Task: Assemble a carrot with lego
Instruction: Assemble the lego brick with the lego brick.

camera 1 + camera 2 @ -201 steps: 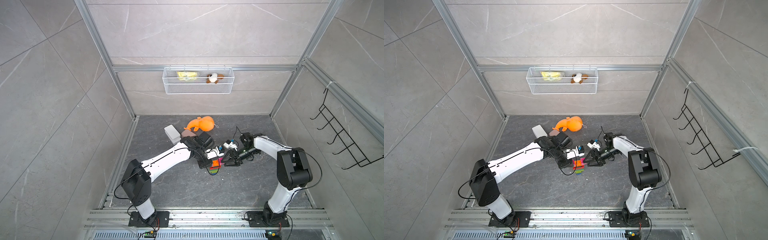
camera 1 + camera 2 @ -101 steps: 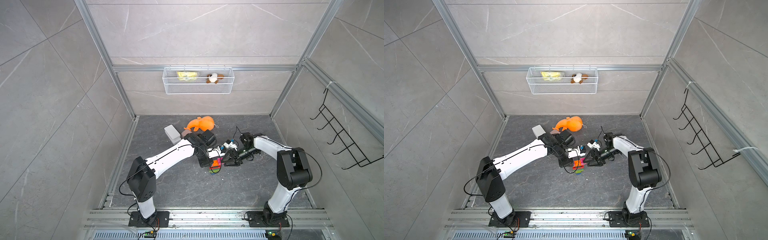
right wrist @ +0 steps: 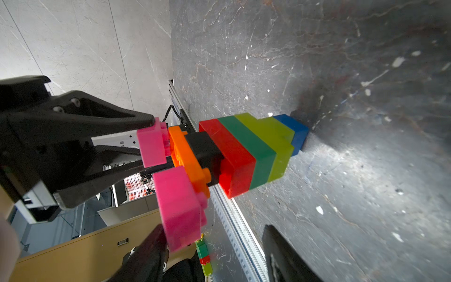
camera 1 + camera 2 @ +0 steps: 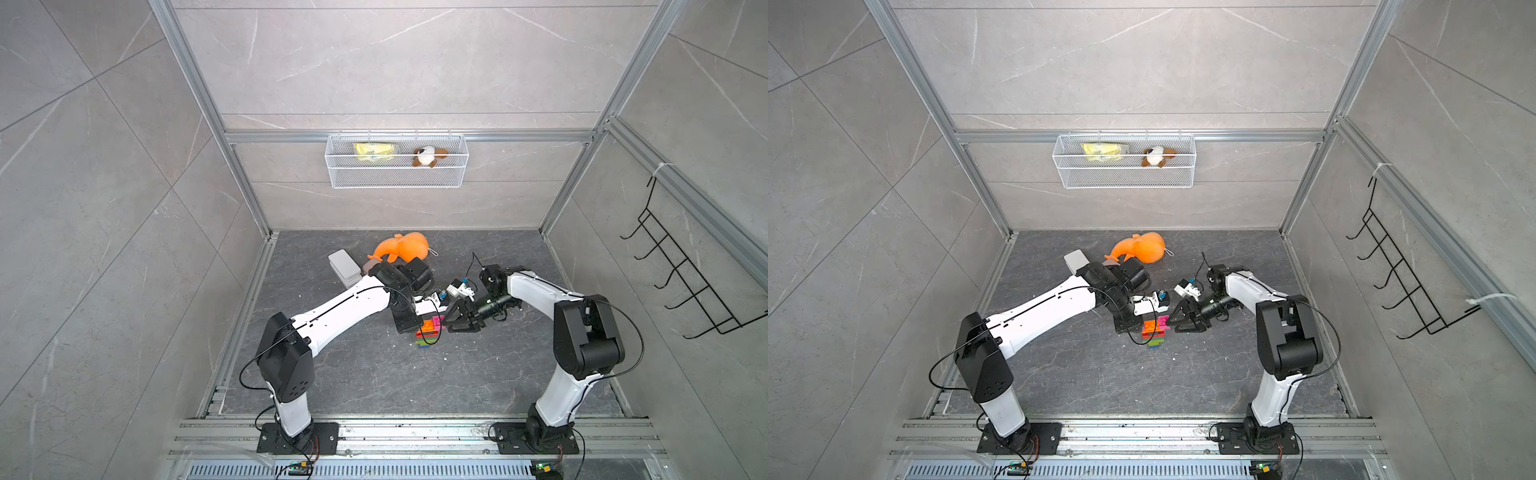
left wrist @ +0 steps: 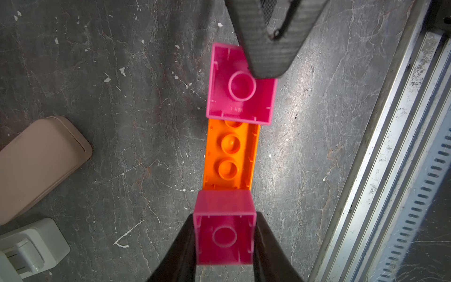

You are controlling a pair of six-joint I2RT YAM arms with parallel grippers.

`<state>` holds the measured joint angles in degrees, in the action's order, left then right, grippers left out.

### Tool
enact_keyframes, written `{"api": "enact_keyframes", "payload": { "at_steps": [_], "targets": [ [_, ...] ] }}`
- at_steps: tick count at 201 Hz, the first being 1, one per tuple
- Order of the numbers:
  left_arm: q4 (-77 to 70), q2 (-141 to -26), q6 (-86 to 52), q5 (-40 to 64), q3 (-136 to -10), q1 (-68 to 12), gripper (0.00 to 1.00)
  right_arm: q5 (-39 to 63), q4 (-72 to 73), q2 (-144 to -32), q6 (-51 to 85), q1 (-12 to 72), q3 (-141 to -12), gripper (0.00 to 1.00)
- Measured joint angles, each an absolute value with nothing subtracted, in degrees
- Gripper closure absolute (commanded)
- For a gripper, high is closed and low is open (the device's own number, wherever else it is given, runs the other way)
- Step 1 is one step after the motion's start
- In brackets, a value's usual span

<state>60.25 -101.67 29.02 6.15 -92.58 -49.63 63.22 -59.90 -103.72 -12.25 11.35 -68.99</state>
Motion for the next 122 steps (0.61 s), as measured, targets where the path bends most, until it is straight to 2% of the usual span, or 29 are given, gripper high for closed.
{"api": "enact_keyframes", "payload": {
  "at_steps": [122],
  "targets": [
    [61.5, -103.8, 30.4, 6.0, -94.8, -50.8, 1.00, 63.2, -60.0, -103.7, -12.3, 11.4, -69.0, 0.35]
  ]
}}
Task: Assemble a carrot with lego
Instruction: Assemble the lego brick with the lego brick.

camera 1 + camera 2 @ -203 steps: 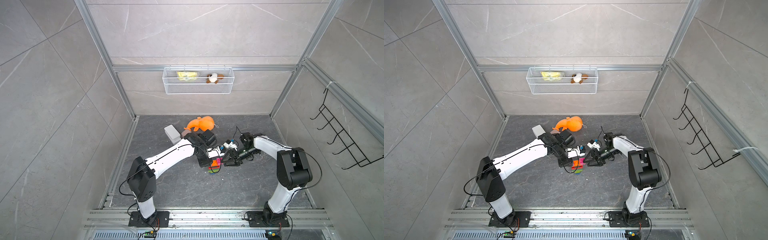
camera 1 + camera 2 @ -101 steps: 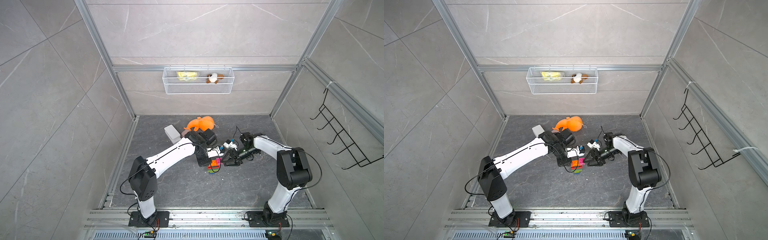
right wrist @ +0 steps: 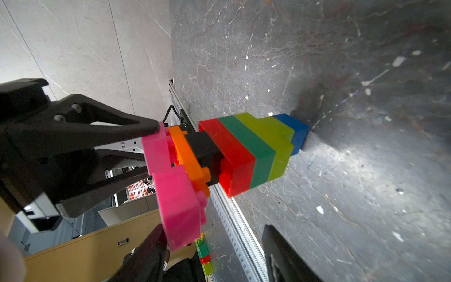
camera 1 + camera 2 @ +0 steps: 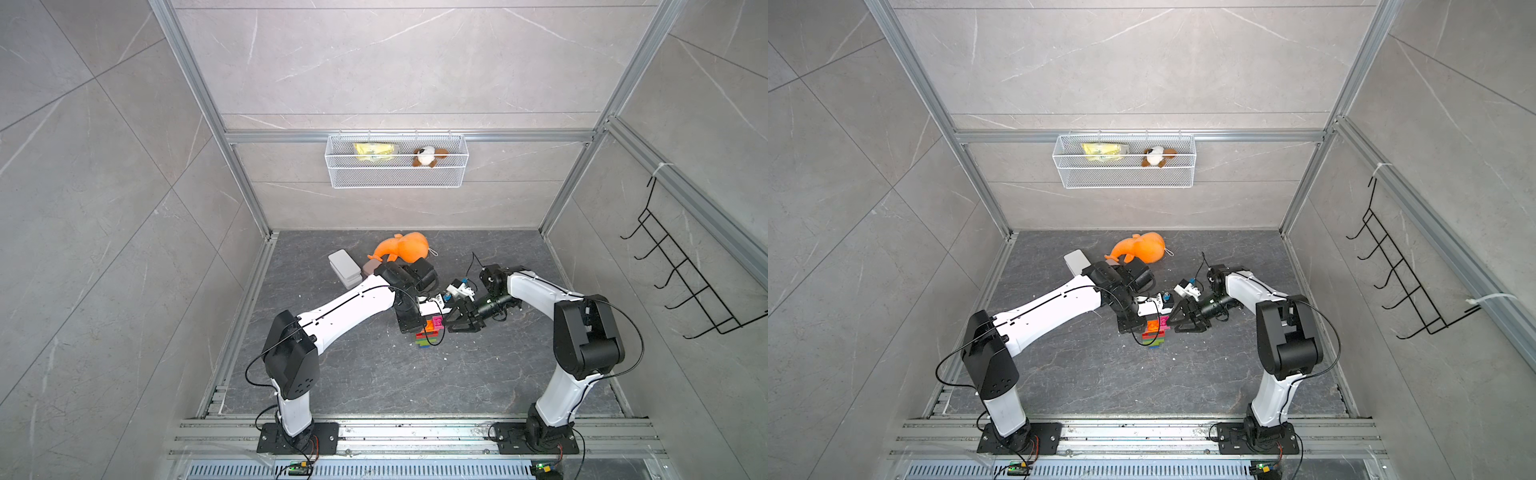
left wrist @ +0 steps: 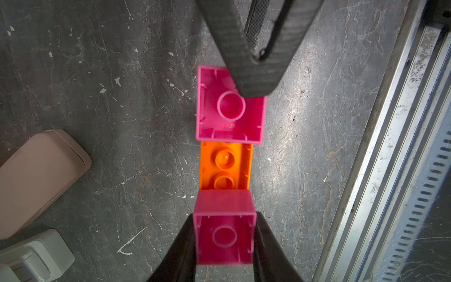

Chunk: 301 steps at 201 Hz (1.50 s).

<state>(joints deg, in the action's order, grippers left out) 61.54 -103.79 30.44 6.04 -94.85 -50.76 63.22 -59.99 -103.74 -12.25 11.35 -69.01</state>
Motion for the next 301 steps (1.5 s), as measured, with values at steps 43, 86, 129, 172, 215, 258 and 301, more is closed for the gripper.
{"api": "enact_keyframes", "payload": {
  "at_steps": [43, 86, 129, 172, 215, 258, 301],
  "targets": [
    [63.5, -104.8, 30.8, 5.1, -96.3, -50.9, 1.00, 63.2, -60.0, -103.7, -12.3, 11.4, -69.2, 0.36],
    [64.5, -105.7, 31.1, 4.5, -97.4, -51.0, 1.00, 63.2, -60.0, -103.7, -12.3, 11.4, -69.2, 0.36],
    [65.1, -106.7, 31.1, 3.6, -98.3, -51.4, 1.00, 63.2, -60.0, -103.7, -12.3, 11.4, -69.3, 0.36],
    [65.8, -107.5, 31.1, 3.0, -99.4, -51.8, 1.00, 63.2, -60.0, -103.7, -12.3, 11.4, -69.3, 0.36],
    [66.0, -107.5, 31.0, 3.0, -99.6, -51.9, 0.90, 63.2, -60.0, -103.7, -12.3, 11.4, -69.3, 0.35],
    [66.0, -107.5, 30.6, 3.1, -99.7, -51.9, 0.72, 62.6, -60.4, -103.5, -12.2, 11.4, -69.3, 0.30],
    [65.8, -107.5, 30.2, 3.3, -99.7, -51.9, 0.59, 61.4, -60.5, -100.7, -12.2, 11.0, -69.3, 0.29]
  ]
}}
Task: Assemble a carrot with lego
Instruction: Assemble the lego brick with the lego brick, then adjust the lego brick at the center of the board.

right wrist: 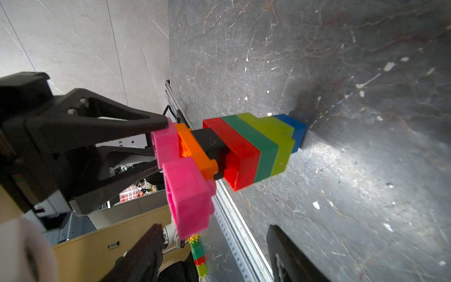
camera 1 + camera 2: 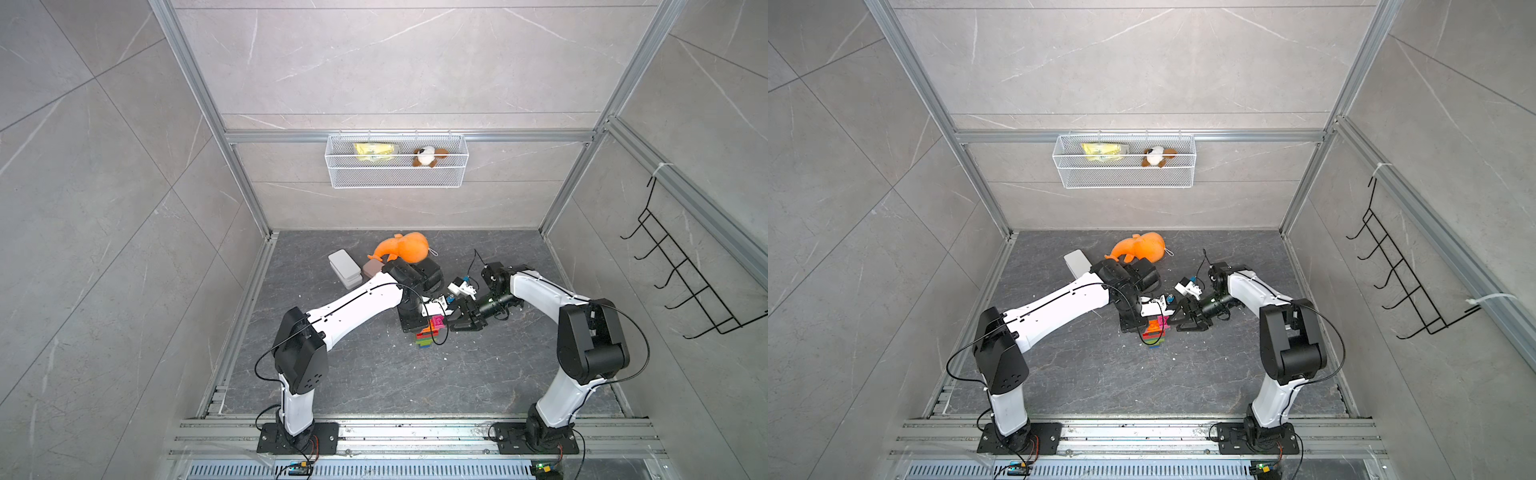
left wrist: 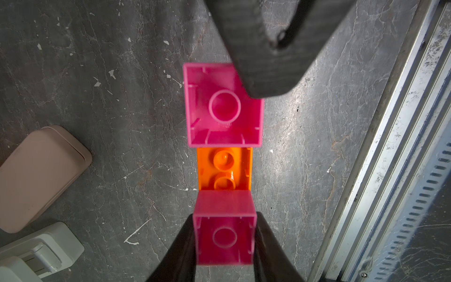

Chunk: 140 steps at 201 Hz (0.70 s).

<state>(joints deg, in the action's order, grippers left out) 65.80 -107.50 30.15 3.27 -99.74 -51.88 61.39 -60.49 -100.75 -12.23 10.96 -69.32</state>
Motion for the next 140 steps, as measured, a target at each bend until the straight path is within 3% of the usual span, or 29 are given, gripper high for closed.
{"api": "enact_keyframes", "payload": {
  "at_steps": [62, 140],
  "targets": [
    [61.6, -106.6, 28.8, 4.9, -97.3, -51.0, 0.19, 60.6, -60.6, -99.1, -12.0, 9.9, -69.3, 0.29],
    [40.3, -92.9, 24.1, 14.0, -74.4, -49.3, 0.15, 60.6, -60.6, -98.0, -12.0, 8.2, -68.6, 0.29]
  ]
}}
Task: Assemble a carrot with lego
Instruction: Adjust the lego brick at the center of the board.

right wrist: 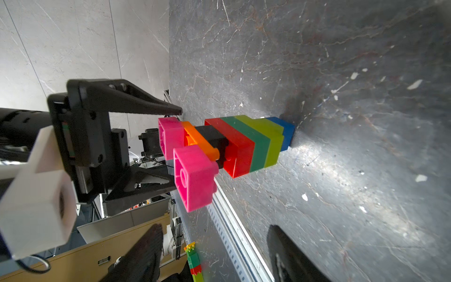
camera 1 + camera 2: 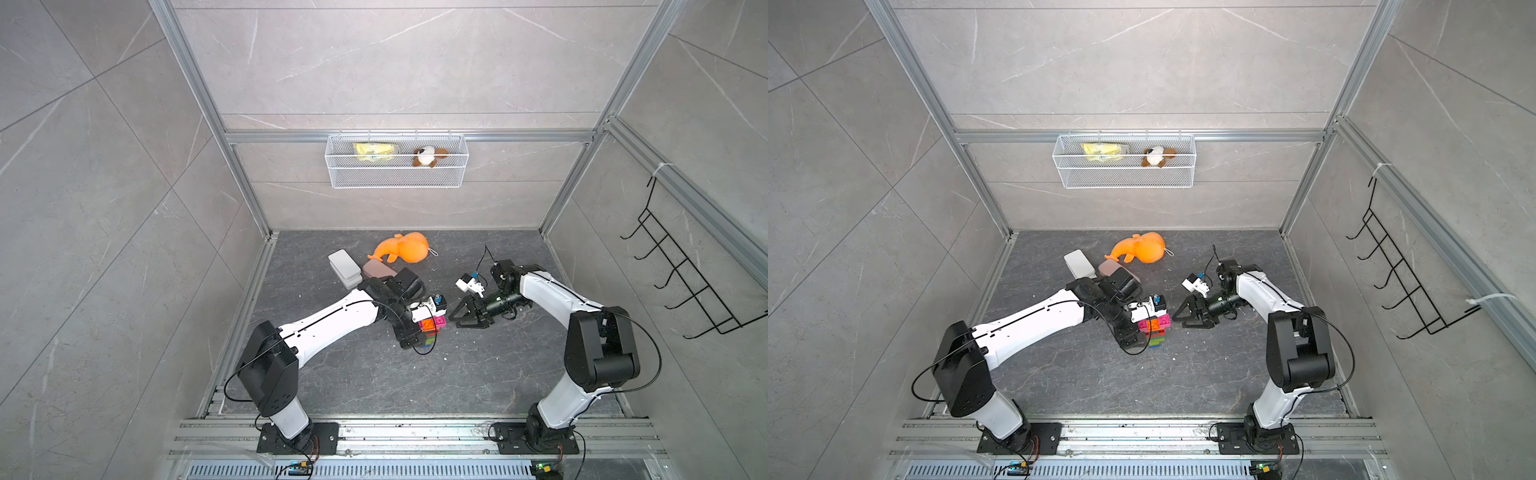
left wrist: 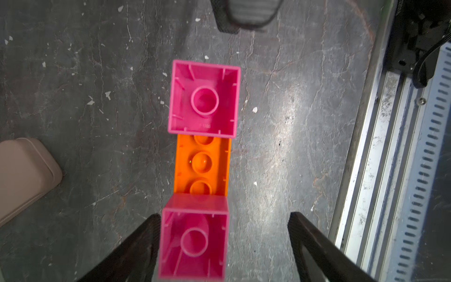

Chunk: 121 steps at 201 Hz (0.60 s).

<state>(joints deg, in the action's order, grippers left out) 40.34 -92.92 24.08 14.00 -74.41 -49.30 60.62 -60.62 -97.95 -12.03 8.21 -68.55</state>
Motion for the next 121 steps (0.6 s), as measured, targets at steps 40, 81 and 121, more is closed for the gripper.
{"api": "enact_keyframes", "payload": {
  "at_steps": [40, 81, 121],
  "targets": [
    [27.9, -91.8, 22.2, 14.0, -65.7, -49.1, 0.18, 60.6, -60.6, -98.0, -12.1, 8.2, -68.5, 0.29],
    [18.9, -91.8, 21.3, 14.6, -61.3, -48.1, 0.35, 60.6, -60.6, -98.0, -12.1, 8.2, -68.1, 0.29],
    [14.0, -91.8, 21.0, 16.8, -57.9, -47.0, 0.42, 60.6, -60.6, -98.0, -12.1, 8.2, -68.0, 0.30]
  ]
}}
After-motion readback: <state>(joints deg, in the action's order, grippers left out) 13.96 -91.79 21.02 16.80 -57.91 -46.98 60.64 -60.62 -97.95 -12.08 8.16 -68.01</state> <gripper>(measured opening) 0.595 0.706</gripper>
